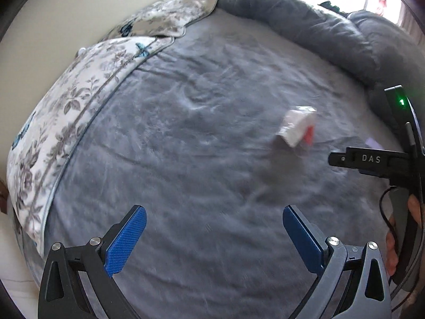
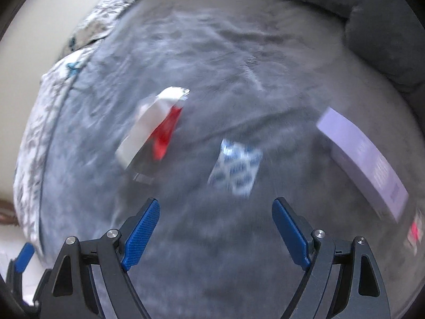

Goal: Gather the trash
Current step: 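Swing both open tools back over the bed, then lower the right tool onto the blue-white packet and close it, then grasp the clear wrapper with red print with the left tool while the right tool holds the packet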

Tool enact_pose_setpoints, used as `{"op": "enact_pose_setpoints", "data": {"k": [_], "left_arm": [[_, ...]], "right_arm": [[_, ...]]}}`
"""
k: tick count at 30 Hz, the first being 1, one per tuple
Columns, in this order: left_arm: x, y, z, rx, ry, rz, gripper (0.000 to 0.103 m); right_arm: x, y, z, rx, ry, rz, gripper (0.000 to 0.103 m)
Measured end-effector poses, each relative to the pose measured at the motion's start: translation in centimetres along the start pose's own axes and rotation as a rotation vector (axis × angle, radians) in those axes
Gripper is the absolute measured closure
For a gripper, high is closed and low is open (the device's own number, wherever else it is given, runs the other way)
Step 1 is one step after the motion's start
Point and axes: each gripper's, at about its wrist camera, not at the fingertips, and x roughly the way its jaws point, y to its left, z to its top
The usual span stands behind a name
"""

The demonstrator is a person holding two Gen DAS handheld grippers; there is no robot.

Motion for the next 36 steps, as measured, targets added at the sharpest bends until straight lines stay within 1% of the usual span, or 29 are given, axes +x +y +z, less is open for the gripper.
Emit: {"op": "enact_pose_setpoints", "data": {"k": [3,5,7,9,10,11,12,13,14,15,16,17,18,19,21,26,30,36], "left_arm": [[1.5,0.5,1.1,-0.027,0.004,-0.028,0.001],[2.2,0.6,1.5,-0.033,0.011,-0.035,0.001],[3.1,0.5,2.0,-0.033,0.021,-0.046,0.001],[3.7,0.5,2.2,-0.031,0.025,-0.053,0.001],[3.9,0.4,2.4,-0.029,0.027,-0.055,0.001],[4.2,0.3,2.5,-0.028,0.031,-0.057,0.001],[4.3,0.3,2.6,-0.027,0.035,-0.059,0.001],[4.4,0.2,2.7,-0.026,0.035,-0.062,0.001],[4.5,0.1,2.7,-0.026,0.034,-0.064,0.001],[4.6,0.0,2.8,-0.027,0.033,-0.067,0.001],[4.7,-0.1,2.9,-0.026,0.033,-0.072,0.001],[4.7,-0.2,3.1,-0.025,0.033,-0.078,0.001],[4.8,-0.5,3.2,-0.022,0.034,-0.087,0.001],[4.8,-0.7,3.4,-0.019,0.033,-0.097,0.001],[4.8,-1.4,3.8,-0.002,0.030,-0.122,0.001],[5.6,-4.8,6.1,0.083,0.026,-0.180,0.001],[7.3,-8.1,8.5,0.148,0.043,-0.209,0.001],[10.0,-11.1,9.7,0.200,0.074,-0.221,0.001]], "right_arm": [[3.3,-0.4,1.4,0.029,0.061,-0.010,0.017],[4.7,-0.7,1.6,0.050,0.077,-0.010,0.017],[4.9,-0.7,1.5,0.050,0.034,-0.022,0.017],[5.2,-0.3,1.4,0.035,0.039,-0.050,0.019],[5.2,0.0,1.2,0.023,0.034,-0.070,0.023],[5.2,0.1,1.1,0.018,0.032,-0.084,0.031],[4.9,0.1,0.9,0.018,0.020,-0.094,0.038],[4.7,0.1,0.7,0.019,0.014,-0.099,0.053],[4.5,-0.1,0.6,0.020,0.013,-0.097,0.066],[4.1,-0.4,0.4,0.028,0.011,-0.072,0.070],[3.9,-0.6,0.3,0.025,0.018,-0.063,0.072],[3.7,-0.7,0.2,0.012,0.023,-0.050,0.092],[3.4,-0.8,0.1,0.006,0.021,-0.029,0.095],[3.0,-1.1,-0.2,0.009,0.016,-0.001,0.095],[2.3,-1.6,-0.5,0.013,0.007,0.028,0.095],[0.6,-2.5,-1.1,0.008,-0.012,0.088,0.095],[-0.5,-3.5,-1.8,0.011,-0.012,0.097,0.095],[-1.3,-4.3,-2.4,0.026,-0.011,0.124,0.095]]}}
